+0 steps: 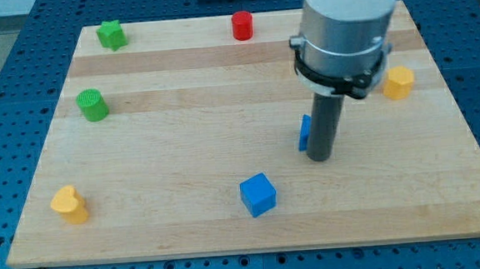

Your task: Keep your hand diagonally top right to the yellow hexagon

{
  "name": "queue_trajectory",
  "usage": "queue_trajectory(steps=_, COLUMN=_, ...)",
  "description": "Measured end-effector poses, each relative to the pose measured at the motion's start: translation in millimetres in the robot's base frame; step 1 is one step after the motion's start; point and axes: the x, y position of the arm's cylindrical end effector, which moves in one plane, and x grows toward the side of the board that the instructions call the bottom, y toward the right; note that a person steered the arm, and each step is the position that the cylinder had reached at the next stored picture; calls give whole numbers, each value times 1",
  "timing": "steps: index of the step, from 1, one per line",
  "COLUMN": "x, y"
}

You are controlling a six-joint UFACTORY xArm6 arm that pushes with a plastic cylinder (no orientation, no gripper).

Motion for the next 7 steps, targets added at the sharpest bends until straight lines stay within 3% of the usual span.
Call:
queue_trajectory(steps=2, x=-41, y=-4)
queue_trajectory(steps=6, x=-59, y=178)
queue_trajectory(steps=7, x=-83, y=188)
